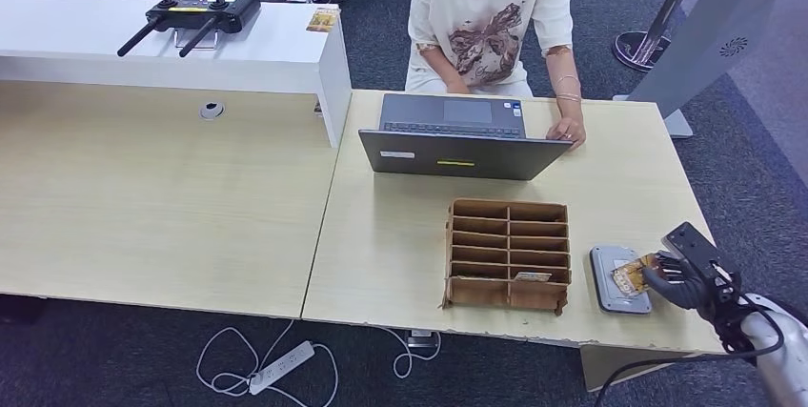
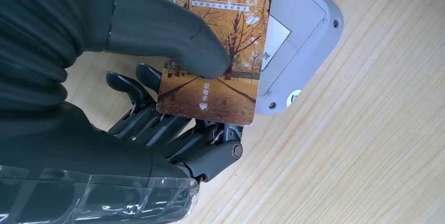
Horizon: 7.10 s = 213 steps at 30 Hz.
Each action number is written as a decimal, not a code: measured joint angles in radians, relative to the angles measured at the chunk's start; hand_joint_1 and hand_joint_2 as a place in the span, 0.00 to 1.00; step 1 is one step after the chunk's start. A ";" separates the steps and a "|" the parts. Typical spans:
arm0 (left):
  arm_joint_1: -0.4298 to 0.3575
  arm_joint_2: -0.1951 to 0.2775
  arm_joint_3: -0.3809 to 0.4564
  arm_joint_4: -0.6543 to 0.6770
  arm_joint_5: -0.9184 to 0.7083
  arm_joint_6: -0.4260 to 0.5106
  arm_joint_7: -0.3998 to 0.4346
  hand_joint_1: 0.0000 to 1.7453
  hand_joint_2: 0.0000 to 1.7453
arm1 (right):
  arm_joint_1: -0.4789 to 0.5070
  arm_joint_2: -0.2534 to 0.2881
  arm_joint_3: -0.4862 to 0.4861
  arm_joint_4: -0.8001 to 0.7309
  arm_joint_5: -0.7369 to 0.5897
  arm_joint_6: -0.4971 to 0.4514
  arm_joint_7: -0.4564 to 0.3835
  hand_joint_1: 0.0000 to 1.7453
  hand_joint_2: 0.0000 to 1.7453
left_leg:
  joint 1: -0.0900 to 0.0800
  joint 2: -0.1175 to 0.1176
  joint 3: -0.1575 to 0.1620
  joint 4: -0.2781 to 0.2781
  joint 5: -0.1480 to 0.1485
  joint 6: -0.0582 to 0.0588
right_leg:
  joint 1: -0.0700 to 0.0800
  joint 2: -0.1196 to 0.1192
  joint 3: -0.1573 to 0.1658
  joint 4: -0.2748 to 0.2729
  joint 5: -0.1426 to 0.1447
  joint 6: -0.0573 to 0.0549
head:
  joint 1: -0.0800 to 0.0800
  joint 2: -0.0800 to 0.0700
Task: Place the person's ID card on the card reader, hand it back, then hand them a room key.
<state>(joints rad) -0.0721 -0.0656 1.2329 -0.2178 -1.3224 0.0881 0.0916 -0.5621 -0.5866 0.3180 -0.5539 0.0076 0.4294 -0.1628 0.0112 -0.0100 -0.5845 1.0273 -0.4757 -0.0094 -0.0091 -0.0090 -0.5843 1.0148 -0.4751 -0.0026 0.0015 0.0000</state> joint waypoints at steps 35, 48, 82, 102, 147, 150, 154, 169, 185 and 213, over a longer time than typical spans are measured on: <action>-0.001 0.000 0.000 0.000 0.003 0.008 0.000 0.00 1.00 | -0.065 -0.044 -0.095 -0.200 -0.167 0.091 -0.060 1.00 1.00 | 0.000 0.000 0.000 0.000 0.000 0.000 | 0.000 0.000 0.000 0.000 0.000 0.000 | 0.000 0.000; -0.005 -0.003 0.000 0.000 -0.004 0.019 -0.005 0.00 1.00 | -0.339 0.025 -0.048 -0.222 0.067 -0.171 -0.060 1.00 1.00 | 0.000 0.003 0.000 0.000 0.001 -0.001 | -0.001 0.002 -0.001 0.003 0.001 -0.001 | 0.000 0.000; -0.012 0.004 0.000 0.000 -0.030 -0.013 -0.028 0.00 1.00 | -0.813 0.471 0.276 -0.007 0.843 -0.506 0.120 1.00 1.00 | 0.000 0.003 0.000 0.000 0.003 -0.003 | 0.000 0.002 -0.002 0.005 0.001 -0.001 | 0.000 0.000; -0.012 0.012 0.000 0.000 -0.039 -0.021 -0.038 0.00 1.00 | -0.870 0.520 0.349 0.143 1.018 -0.504 0.184 1.00 1.00 | 0.000 0.003 0.000 0.000 0.003 -0.003 | 0.000 0.002 -0.002 0.005 0.001 -0.001 | 0.000 0.000; -0.010 0.015 -0.013 0.000 -0.047 0.002 -0.026 0.00 1.00 | -0.781 0.434 -0.039 0.129 0.625 -0.569 -0.062 0.00 1.00 | 0.000 0.003 0.001 0.000 0.003 -0.003 | 0.000 0.002 -0.002 0.004 0.001 -0.001 | 0.000 0.000; -0.010 0.013 -0.013 0.000 -0.041 0.007 -0.021 0.00 1.00 | -0.726 0.423 -0.102 0.089 0.533 -0.537 -0.131 0.00 1.00 | 0.000 0.003 0.001 0.000 0.003 -0.003 | 0.000 0.002 -0.002 0.004 0.001 -0.001 | 0.000 0.000; -0.010 0.010 -0.013 0.000 -0.034 0.012 -0.014 0.00 1.00 | -0.640 0.412 -0.160 0.019 0.414 -0.496 -0.196 0.00 1.00 | 0.000 0.003 0.001 0.000 0.003 -0.003 | 0.000 0.002 -0.003 0.004 0.001 -0.001 | 0.000 0.000; -0.003 -0.019 -0.012 0.000 -0.001 0.044 0.006 0.00 1.00 | -0.223 0.344 -0.233 -0.473 -0.149 -0.423 -0.210 0.00 1.00 | 0.000 0.000 0.000 0.000 0.002 -0.003 | 0.000 0.000 -0.002 0.002 0.000 -0.001 | 0.000 0.000; 0.008 -0.127 0.063 0.000 0.074 0.135 0.003 0.00 1.00 | 0.459 0.382 -0.342 -1.088 -0.221 -0.614 -0.362 0.00 1.00 | 0.001 -0.002 0.000 -0.001 -0.002 -0.001 | 0.001 -0.002 -0.001 0.001 -0.003 -0.001 | 0.000 0.000; 0.012 -0.136 0.079 0.000 0.072 0.130 0.014 0.00 1.00 | 0.883 0.530 -0.349 -1.417 0.085 -0.747 -0.390 0.00 1.00 | 0.000 0.000 0.001 -0.001 -0.003 -0.002 | 0.000 0.000 -0.001 0.001 -0.004 -0.001 | 0.000 0.000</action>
<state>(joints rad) -0.0598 -0.2018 1.3120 -0.2178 -1.2506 0.2176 0.1052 0.3211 -0.0569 -0.0313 -1.9712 0.0925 -0.3176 -0.5525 0.0116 -0.0098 -0.5839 1.0260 -0.4784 -0.0113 -0.0088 -0.0091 -0.5850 1.0154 -0.4795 -0.0038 0.0015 0.0000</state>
